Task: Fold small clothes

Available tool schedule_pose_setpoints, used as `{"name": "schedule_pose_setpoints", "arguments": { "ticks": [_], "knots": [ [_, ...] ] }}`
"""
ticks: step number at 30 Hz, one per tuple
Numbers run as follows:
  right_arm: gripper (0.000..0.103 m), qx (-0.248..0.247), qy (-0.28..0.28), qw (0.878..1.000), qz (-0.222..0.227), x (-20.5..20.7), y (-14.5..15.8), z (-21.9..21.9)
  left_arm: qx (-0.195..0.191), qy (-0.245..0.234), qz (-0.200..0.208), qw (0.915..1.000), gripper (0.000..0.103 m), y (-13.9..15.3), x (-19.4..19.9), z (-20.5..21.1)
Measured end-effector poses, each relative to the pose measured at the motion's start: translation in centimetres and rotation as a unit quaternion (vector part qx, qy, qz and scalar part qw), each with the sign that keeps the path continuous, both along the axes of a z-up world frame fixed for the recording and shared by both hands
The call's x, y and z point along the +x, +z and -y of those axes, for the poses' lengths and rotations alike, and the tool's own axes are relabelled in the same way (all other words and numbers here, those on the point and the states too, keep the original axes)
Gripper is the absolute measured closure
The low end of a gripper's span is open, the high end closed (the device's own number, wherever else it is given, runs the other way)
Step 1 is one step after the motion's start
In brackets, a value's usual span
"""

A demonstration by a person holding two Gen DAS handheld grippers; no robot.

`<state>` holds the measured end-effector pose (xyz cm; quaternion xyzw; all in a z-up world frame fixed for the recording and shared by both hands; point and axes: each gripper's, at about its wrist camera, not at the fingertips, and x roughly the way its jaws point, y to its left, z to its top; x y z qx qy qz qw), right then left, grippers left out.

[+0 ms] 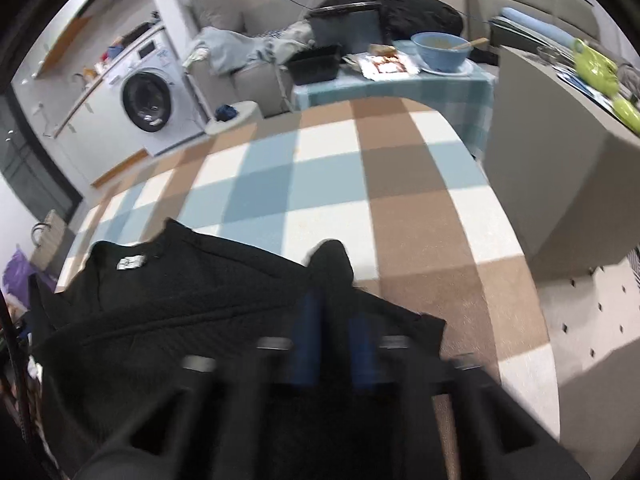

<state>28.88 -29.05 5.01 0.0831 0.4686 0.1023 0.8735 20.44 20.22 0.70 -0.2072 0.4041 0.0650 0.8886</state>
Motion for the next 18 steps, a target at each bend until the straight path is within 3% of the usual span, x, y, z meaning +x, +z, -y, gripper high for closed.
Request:
{"name": "schedule_pose_setpoints", "arguments": {
  "ticks": [1, 3, 5, 7, 9, 11, 13, 15, 18],
  "knots": [
    [0.098, 0.029, 0.008, 0.999, 0.036, -0.7, 1.1, 0.4, -0.001, 0.001, 0.003, 1.0, 0.032, 0.0, -0.2, -0.1],
    [0.098, 0.104, 0.022, 0.985, 0.138, -2.8, 4.2, 1.8, -0.002, 0.004, 0.006, 1.0, 0.032, 0.0, -0.4, -0.3],
    [0.098, 0.104, -0.015, 0.979, 0.172, -3.5, 5.9, 3.0, 0.0, 0.009, 0.005, 0.9999, 0.032, -0.1, -0.4, -0.7],
    [0.098, 0.078, -0.051, 0.984, 0.155, -2.6, 5.7, 3.6, 0.002, 0.012, 0.001, 0.9999, 0.032, -0.2, -0.1, -0.8],
    [0.097, 0.064, -0.065, 0.99, 0.106, -1.0, 4.0, 3.6, -0.004, 0.017, -0.002, 0.9998, 0.032, -0.6, 0.3, -1.0],
    [0.088, 0.043, -0.069, 0.995, 0.054, 0.2, 2.1, 3.2, -0.009, 0.019, -0.01, 0.9997, 0.032, -1.2, 0.6, -0.9],
    [0.087, 0.041, -0.073, 0.996, 0.036, 0.1, 1.3, 3.1, -0.008, 0.015, -0.015, 0.9997, 0.032, -1.6, 0.8, -0.5],
    [0.074, 0.058, -0.071, 0.995, 0.028, -0.3, 0.8, 3.3, 0.006, 0.009, -0.017, 0.9998, 0.032, -1.8, 0.8, 0.0],
    [0.066, 0.063, -0.061, 0.996, 0.021, -1.5, 0.5, 3.0, 0.03, 0.005, -0.025, 0.9992, 0.032, -2.1, 1.0, 0.6]
  ]
}}
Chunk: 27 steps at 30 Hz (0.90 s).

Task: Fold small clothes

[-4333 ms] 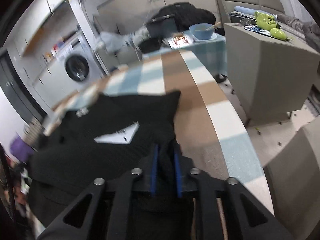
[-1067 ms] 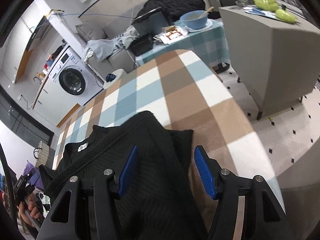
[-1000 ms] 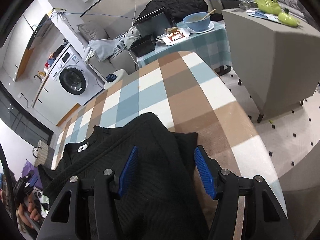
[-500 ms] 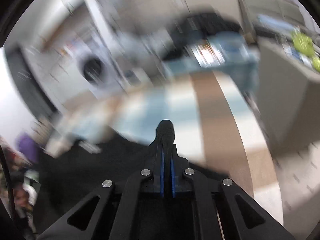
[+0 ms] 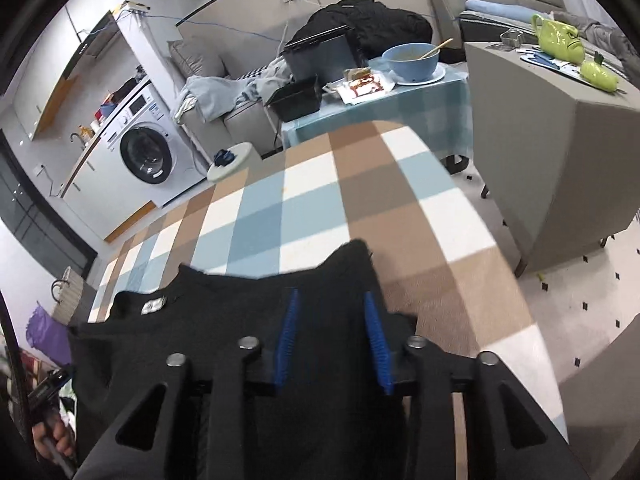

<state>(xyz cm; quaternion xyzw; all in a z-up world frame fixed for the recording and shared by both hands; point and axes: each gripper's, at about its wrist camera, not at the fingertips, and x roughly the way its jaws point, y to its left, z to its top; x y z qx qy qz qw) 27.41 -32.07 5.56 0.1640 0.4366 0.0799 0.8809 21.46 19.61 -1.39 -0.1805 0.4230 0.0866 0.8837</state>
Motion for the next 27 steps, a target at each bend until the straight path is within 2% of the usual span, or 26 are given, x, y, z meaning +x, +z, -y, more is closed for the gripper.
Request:
{"name": "schedule_pose_setpoints", "arguments": {
  "ticks": [3, 4, 6, 7, 8, 9, 14, 18, 21, 24, 26, 27],
  "knots": [
    [0.064, -0.01, 0.014, 1.0, 0.002, -1.0, 0.2, -0.5, 0.003, 0.004, 0.007, 1.0, 0.037, 0.0, 0.6, 0.2],
    [0.064, -0.011, 0.015, 1.0, 0.002, -1.6, 0.5, -0.7, 0.004, 0.006, 0.014, 0.9999, 0.041, 0.2, 0.9, 0.2],
    [0.064, -0.012, 0.02, 1.0, 0.0, -2.1, 0.6, -0.8, 0.005, 0.007, 0.03, 0.9995, 0.055, 0.4, 1.8, 0.3],
    [0.064, -0.012, 0.021, 1.0, 0.0, -2.4, 0.6, -0.8, 0.005, 0.003, 0.032, 0.9995, 0.074, 0.5, 2.1, 0.3],
    [0.064, -0.012, 0.021, 1.0, -0.001, -2.6, 0.6, -0.8, 0.01, -0.003, 0.031, 0.9995, 0.098, 0.4, 2.8, 0.5],
    [0.064, -0.011, 0.02, 1.0, 0.0, -2.8, 0.7, -0.7, 0.014, -0.005, 0.029, 0.9995, 0.1, 0.4, 3.0, 0.5],
    [0.064, -0.007, 0.019, 1.0, 0.005, -4.8, 1.3, -0.1, 0.028, 0.026, 0.08, 0.9961, 0.1, 2.7, 0.8, -0.2],
    [0.064, -0.012, 0.023, 1.0, -0.002, -5.9, 1.1, -0.3, 0.003, 0.047, 0.037, 0.9982, 0.099, 2.0, 0.5, -2.1],
    [0.063, -0.002, 0.032, 0.999, -0.01, -6.9, 1.0, -0.8, -0.017, 0.054, 0.02, 0.9982, 0.097, 1.6, -0.6, -2.4],
    [0.061, 0.007, 0.045, 0.999, -0.005, -8.6, 1.3, -1.5, -0.004, 0.044, 0.012, 0.9989, 0.076, 2.0, -2.4, -1.6],
    [0.056, 0.014, 0.055, 0.998, -0.004, -9.9, 1.4, -2.0, -0.001, 0.041, 0.019, 0.999, 0.056, 2.6, -4.5, -0.8],
    [0.053, 0.019, 0.061, 0.998, -0.004, -10.6, 1.4, -2.2, 0.001, 0.041, 0.021, 0.9989, 0.052, 2.8, -5.5, -0.4]
  ]
}}
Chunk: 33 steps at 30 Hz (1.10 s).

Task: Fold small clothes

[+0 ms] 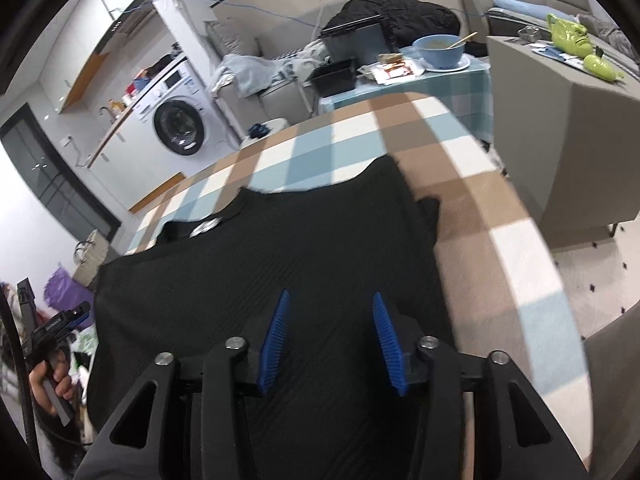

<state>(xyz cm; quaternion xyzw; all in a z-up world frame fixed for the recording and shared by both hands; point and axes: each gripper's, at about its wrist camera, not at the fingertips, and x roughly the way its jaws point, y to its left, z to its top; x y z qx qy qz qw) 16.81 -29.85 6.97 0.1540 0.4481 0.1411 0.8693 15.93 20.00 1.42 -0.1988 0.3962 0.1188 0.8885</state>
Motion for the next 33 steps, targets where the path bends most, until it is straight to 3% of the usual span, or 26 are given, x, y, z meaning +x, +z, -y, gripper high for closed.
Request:
{"name": "schedule_pose_setpoints", "arguments": {
  "ticks": [2, 6, 14, 22, 29, 33],
  "knots": [
    [0.051, 0.005, 0.02, 1.0, -0.004, -1.4, 0.0, -0.7, 0.002, 0.0, 0.004, 1.0, 0.046, 0.4, -2.4, 0.9],
    [0.033, 0.006, 0.044, 0.999, 0.008, -4.0, 0.4, -1.8, -0.003, -0.001, 0.008, 1.0, 0.038, 0.9, -7.0, 2.5],
    [0.029, 0.024, 0.076, 0.997, 0.024, -9.1, 1.2, -3.3, -0.009, -0.015, -0.006, 0.9998, 0.037, 0.3, -15.6, 6.9],
    [0.029, 0.044, 0.104, 0.994, 0.009, -12.2, 0.4, -5.4, -0.085, -0.015, -0.026, 0.9959, 0.037, -2.0, -21.0, 9.0],
    [0.029, 0.065, 0.122, 0.99, -0.001, -13.6, -0.2, -7.3, -0.203, -0.032, -0.014, 0.9786, 0.037, -3.3, -22.4, 10.0],
    [0.029, 0.064, 0.144, 0.988, -0.002, -13.9, -0.6, -8.8, -0.206, -0.015, -0.004, 0.9784, 0.037, -4.2, -21.9, 10.4]
  ]
}}
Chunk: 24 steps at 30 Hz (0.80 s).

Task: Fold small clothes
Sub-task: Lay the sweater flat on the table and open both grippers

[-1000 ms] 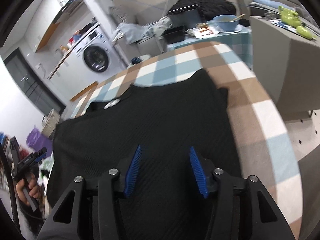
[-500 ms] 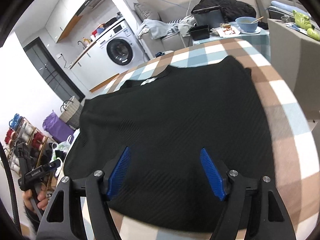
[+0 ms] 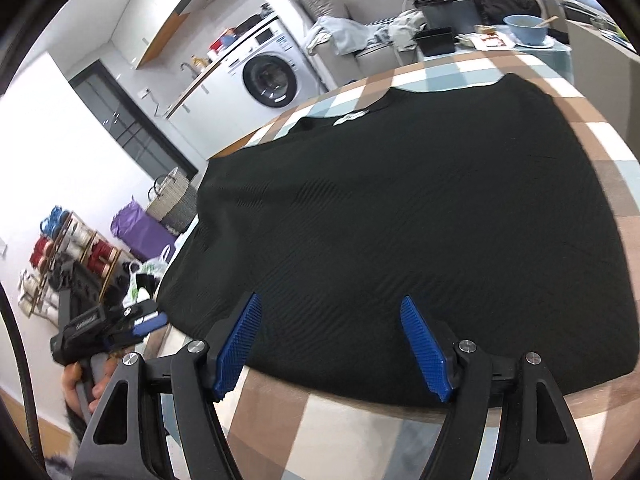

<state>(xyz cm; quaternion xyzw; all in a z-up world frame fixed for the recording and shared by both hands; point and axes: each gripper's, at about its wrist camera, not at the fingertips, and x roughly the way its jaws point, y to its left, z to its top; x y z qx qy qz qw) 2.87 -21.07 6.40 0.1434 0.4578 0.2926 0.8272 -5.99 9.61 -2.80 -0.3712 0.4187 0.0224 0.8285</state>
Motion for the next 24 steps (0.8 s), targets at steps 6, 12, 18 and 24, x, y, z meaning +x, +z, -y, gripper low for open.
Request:
{"name": "schedule_pose_setpoints", "arguments": {
  "ticks": [6, 12, 18, 24],
  "knots": [
    [0.029, -0.007, 0.019, 1.0, -0.002, -0.3, -0.5, -1.3, 0.025, 0.086, 0.034, 0.9954, 0.037, 0.1, 0.5, 0.9],
    [0.029, -0.009, 0.014, 1.0, -0.004, -0.1, -0.6, -1.0, 0.039, 0.083, 0.005, 0.9958, 0.037, 0.4, 0.3, 0.8],
    [0.029, -0.006, 0.004, 1.0, -0.008, 0.4, -0.9, -0.8, 0.07, 0.115, -0.017, 0.9908, 0.037, 0.6, -1.8, -1.0],
    [0.029, -0.01, 0.009, 1.0, -0.009, 0.1, -1.0, -1.2, 0.115, 0.123, -0.003, 0.9857, 0.037, 0.4, 0.4, -1.0]
  ]
}}
